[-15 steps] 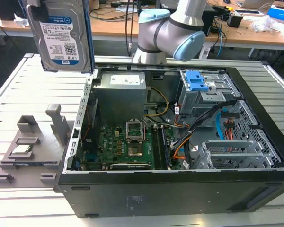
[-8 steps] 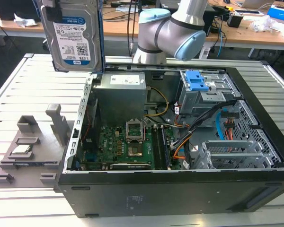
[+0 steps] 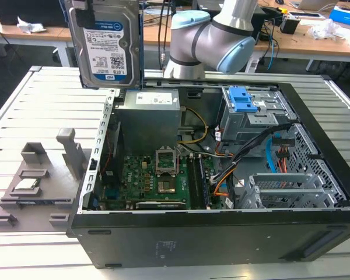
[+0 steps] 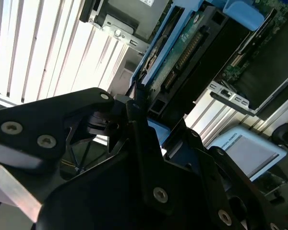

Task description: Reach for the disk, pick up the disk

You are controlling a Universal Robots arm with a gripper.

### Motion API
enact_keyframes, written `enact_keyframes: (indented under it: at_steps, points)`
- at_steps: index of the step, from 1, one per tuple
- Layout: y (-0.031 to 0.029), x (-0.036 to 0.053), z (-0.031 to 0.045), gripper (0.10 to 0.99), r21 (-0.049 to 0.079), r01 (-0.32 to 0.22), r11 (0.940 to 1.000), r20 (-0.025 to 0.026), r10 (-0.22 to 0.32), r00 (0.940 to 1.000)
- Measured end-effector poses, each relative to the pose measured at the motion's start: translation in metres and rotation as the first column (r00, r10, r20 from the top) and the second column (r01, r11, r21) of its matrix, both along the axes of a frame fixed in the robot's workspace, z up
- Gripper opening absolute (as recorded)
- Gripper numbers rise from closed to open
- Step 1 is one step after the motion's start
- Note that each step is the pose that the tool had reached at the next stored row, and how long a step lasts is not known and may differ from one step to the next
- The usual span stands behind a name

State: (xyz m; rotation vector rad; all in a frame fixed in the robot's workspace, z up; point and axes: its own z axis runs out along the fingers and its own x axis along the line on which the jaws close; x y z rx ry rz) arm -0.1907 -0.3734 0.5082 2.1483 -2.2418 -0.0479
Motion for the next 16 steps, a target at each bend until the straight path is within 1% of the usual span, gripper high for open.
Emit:
enact_keyframes:
  at_steps: [1,3,4,5,13,16]
  points:
    - [0.0000,0.0055,0.0000,0.369,0.000,0.000,1.0000,-0.0001,0.000,1.0000]
    - [0.0001,0.0115,0.0000,0.369,0.000,0.000,1.0000,-0.0003,0.000,1.0000]
    - [0.0002,0.0201,0.0000,0.369,0.000,0.000,1.0000,-0.0005,0.000,1.0000]
    - [0.0002,0.0241,0.0000,0.369,0.000,0.000,1.0000,-0.0006,0.000,1.0000]
    - [0.0003,0.0478,0.0000,0.369,0.000,0.000,1.0000,-0.0011,0.000,1.0000]
    - [0.0004,0.0610,0.0000,0.369,0.000,0.000,1.0000,-0.0014,0.000,1.0000]
